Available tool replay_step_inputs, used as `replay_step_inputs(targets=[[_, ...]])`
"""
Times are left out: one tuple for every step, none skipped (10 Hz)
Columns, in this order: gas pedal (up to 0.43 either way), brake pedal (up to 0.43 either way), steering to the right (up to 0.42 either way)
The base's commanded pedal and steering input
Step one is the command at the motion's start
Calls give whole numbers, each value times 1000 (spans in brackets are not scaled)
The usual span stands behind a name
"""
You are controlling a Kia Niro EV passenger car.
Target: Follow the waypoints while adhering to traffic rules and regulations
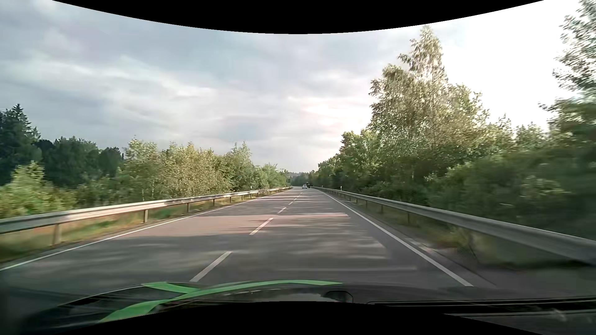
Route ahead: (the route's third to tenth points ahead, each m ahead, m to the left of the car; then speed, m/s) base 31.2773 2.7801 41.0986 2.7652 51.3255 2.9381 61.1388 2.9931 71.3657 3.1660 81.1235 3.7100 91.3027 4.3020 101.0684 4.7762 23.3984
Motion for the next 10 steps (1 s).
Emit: replay_step_inputs(targets=[[228, 0, -3], [228, 0, -4], [228, 0, -3], [228, 0, -3], [209, 0, -3], [189, 0, -3], [177, 0, -3], [177, 0, -3], [169, 0, -4], [169, 0, -3]])
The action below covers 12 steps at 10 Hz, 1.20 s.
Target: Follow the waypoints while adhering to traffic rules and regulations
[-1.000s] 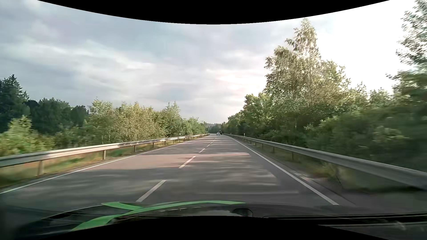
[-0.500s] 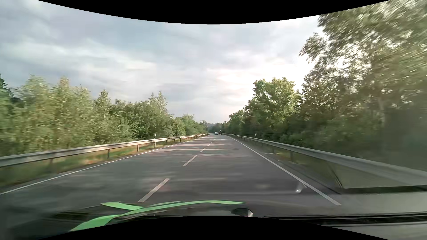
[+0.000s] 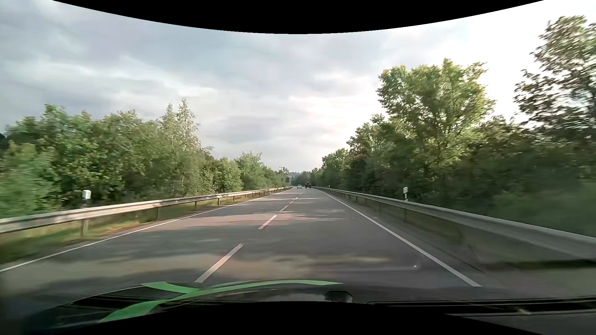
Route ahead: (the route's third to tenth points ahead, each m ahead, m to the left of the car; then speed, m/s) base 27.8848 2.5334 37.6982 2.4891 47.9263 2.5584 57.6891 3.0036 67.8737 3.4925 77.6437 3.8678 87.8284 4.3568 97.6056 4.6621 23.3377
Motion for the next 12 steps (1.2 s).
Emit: replay_step_inputs(targets=[[169, 0, -3], [169, 0, -3], [169, 0, -3], [169, 0, -3], [8, 0, -3], [0, 0, -3], [0, 0, -3], [0, 0, -3], [0, 0, -3], [0, 0, -3], [0, 0, -3], [0, 0, -3]])
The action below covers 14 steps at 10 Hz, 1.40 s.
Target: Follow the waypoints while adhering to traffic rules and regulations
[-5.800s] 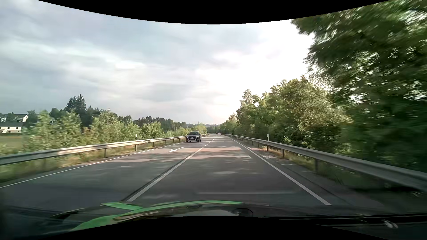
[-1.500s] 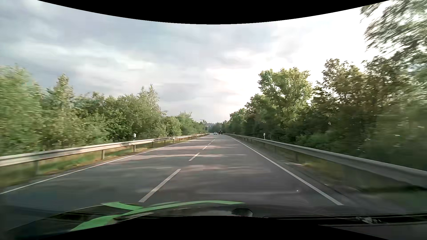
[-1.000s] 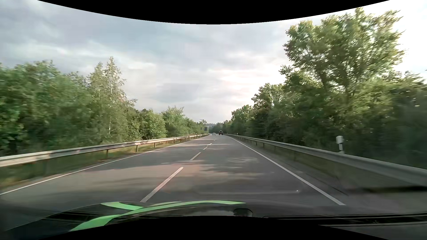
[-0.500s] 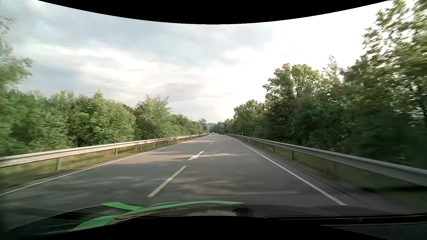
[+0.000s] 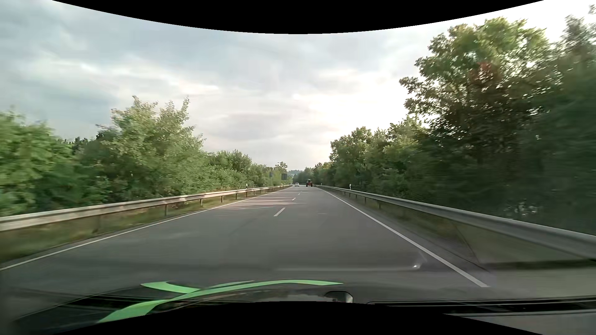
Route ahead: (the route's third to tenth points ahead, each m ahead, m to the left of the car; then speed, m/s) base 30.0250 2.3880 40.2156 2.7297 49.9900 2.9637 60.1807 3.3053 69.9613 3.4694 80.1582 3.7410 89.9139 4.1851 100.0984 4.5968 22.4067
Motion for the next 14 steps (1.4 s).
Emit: replay_step_inputs(targets=[[0, 0, -3], [79, 0, -3], [79, 0, -3], [79, 0, -3], [87, 0, -3], [110, 0, -3], [118, 0, -3], [130, 0, -3], [169, 0, -3], [189, 0, -3], [220, 0, -3], [248, 0, -3], [260, 0, -3], [260, 0, -3]])
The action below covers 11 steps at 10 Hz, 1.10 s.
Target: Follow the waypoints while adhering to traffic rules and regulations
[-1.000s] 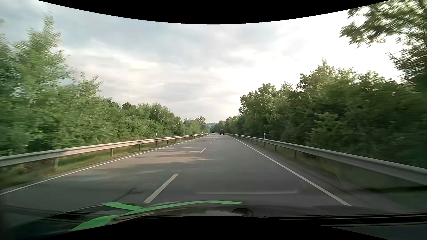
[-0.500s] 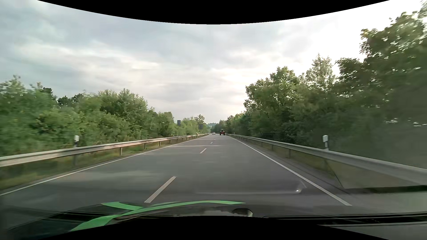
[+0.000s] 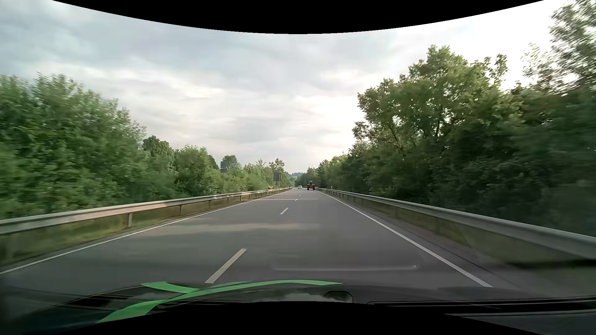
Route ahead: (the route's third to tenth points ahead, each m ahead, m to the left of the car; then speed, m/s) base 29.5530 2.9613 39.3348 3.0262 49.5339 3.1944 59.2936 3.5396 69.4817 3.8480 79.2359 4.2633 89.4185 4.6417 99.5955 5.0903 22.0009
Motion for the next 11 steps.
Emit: replay_step_inputs(targets=[[228, 0, -3], [177, 0, -4], [169, 0, -3], [169, 0, -4], [169, 0, -4], [169, 0, -4], [138, 0, -4], [138, 0, -4], [138, 0, -3], [157, 0, -3], [189, 0, -3]])
